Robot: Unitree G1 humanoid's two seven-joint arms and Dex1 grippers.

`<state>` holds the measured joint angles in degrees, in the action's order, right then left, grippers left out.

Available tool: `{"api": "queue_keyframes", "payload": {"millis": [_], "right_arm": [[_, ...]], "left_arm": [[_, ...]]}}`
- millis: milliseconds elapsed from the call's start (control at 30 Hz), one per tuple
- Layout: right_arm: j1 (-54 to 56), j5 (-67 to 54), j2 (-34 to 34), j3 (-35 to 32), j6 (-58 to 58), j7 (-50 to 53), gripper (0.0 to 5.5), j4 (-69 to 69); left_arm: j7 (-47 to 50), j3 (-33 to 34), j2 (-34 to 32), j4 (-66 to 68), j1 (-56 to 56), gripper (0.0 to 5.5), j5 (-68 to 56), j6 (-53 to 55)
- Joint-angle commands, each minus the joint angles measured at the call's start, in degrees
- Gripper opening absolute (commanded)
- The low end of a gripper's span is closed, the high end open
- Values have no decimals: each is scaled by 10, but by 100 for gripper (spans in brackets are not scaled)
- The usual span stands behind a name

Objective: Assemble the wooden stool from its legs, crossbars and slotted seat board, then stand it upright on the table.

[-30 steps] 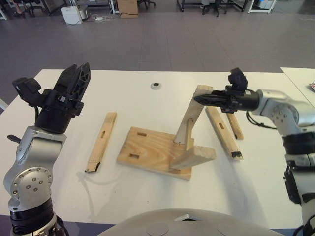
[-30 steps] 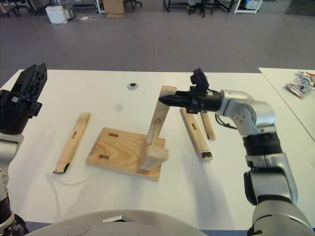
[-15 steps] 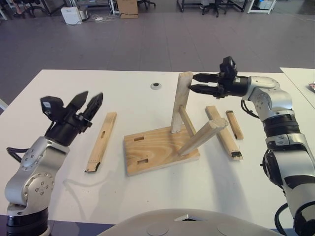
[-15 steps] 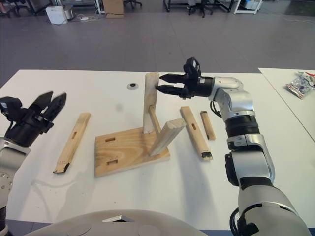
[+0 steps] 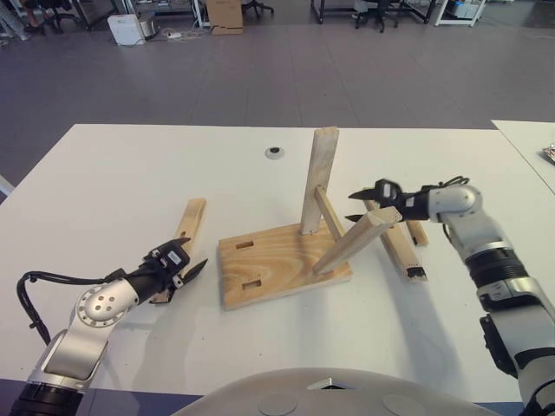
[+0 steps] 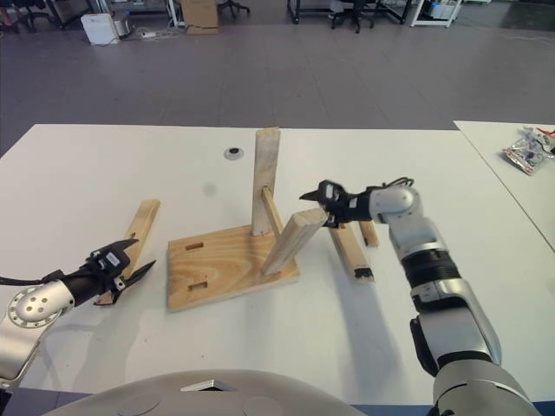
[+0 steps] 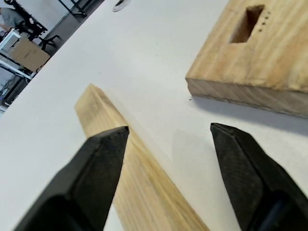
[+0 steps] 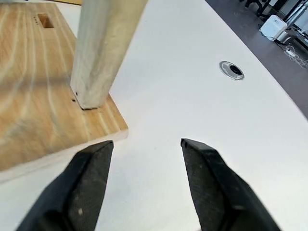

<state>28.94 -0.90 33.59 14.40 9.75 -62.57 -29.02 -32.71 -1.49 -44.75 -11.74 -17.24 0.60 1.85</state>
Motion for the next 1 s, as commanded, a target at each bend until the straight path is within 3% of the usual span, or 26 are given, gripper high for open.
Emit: {"api": "queue_keyframes", "payload": {"millis": [33,233,367,500,633,767,867,1000], "right_arm": [[-30,62,-36,32,53,71,263,-19],[-26,70,-59,34,51,91,263,-46],[58,77,-119,29,57,128,263,-144],[141,84,-146,1,78,187,263,-259],[175,83,-68,-34,108,189,263,-310],[170,97,36,-28,140,98,263,-302],[65,-2,118,-49,81,-106,263,-144],[-54,-78,180,-59,-35,-208,263,54]], "left_arm": [[-19,-32,-7,2,4,314,43,-21],[-60,-52,8,-74,-28,314,1,-1],[-146,-76,-5,-201,-83,314,-118,44],[-189,-27,-57,-199,-100,314,-135,75],[-218,52,-87,-167,-125,314,-151,62],[-200,69,-82,-134,-94,314,-106,31],[-175,14,-55,-16,33,314,-38,-5],[-146,-53,-35,90,117,314,56,-46]]}}
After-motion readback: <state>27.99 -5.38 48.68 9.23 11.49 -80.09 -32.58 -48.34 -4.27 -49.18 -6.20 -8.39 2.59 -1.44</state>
